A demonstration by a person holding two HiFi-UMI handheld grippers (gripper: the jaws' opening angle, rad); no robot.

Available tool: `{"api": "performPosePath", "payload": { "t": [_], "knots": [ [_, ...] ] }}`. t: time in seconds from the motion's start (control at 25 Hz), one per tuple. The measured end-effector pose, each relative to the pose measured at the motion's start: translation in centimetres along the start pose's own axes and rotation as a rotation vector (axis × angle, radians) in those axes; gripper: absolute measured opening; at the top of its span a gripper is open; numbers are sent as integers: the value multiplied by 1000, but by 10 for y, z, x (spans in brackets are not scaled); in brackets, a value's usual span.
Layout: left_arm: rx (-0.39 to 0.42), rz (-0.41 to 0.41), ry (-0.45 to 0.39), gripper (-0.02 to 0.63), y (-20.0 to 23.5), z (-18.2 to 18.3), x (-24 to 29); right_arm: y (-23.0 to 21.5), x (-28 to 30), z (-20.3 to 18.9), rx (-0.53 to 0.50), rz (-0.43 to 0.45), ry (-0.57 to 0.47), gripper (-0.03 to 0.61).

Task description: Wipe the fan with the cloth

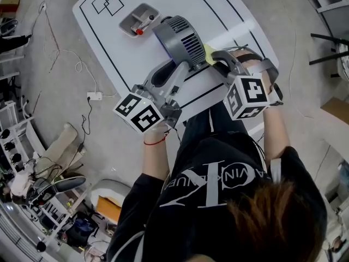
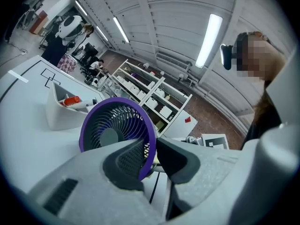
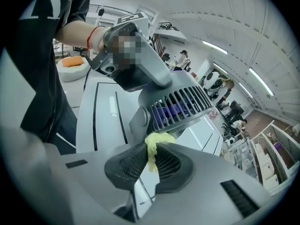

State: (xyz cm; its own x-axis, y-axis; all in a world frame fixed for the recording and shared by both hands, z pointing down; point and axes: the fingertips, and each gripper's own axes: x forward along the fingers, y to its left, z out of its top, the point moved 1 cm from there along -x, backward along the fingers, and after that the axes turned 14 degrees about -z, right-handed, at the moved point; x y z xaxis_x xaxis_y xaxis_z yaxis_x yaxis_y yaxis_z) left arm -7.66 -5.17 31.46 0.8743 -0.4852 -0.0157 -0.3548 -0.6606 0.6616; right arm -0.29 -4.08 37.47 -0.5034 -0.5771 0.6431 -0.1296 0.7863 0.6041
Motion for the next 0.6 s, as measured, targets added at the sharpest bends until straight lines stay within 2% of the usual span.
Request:
{"api": "performPosePath", "payload": {
  "t": [0.36,0.52,0.6],
  "knots": [
    [-4,-14,-11,94,0,-2,11,1,-4,-7,2,-4,6,35],
    [18,-13,-23,95,-1,-3,14,2,-8,-10,-5,-2,-5,35],
    [0,-28,-36,97,-3,-3,15,0,-11,-12,13,3,-19,35]
  ]
}}
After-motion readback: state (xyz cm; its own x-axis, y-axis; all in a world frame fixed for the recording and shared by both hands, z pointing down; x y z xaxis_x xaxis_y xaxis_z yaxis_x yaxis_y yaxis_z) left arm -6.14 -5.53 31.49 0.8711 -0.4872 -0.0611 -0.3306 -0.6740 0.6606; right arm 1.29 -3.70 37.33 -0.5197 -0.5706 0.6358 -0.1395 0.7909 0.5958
